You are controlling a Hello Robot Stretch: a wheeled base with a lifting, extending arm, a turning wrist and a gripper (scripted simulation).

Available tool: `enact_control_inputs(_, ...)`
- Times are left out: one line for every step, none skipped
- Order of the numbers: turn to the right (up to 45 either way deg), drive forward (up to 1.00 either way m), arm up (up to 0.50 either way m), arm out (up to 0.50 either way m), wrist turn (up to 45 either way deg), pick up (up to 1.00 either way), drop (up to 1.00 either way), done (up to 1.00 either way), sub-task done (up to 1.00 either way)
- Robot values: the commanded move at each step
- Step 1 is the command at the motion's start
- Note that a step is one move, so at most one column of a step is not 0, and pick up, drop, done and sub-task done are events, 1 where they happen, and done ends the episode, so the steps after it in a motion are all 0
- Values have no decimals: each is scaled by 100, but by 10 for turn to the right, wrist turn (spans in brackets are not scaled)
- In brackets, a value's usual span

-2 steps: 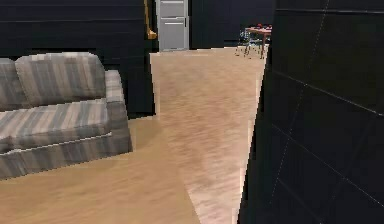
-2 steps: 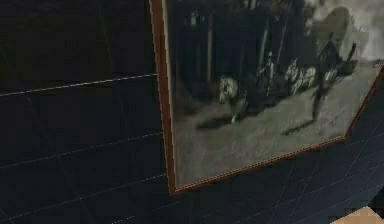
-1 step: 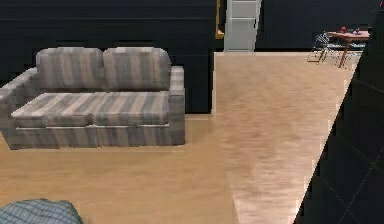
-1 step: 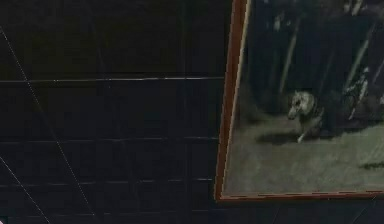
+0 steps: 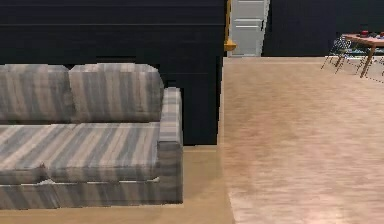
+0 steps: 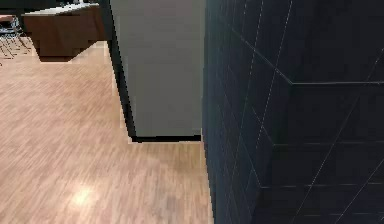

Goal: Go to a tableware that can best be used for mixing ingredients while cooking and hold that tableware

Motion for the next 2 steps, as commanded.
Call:
enact_control_inputs(-30,0,0,0,0,0,0,0,0)
enact_control_inputs(0,30,0,0,0,0,0,0,0)
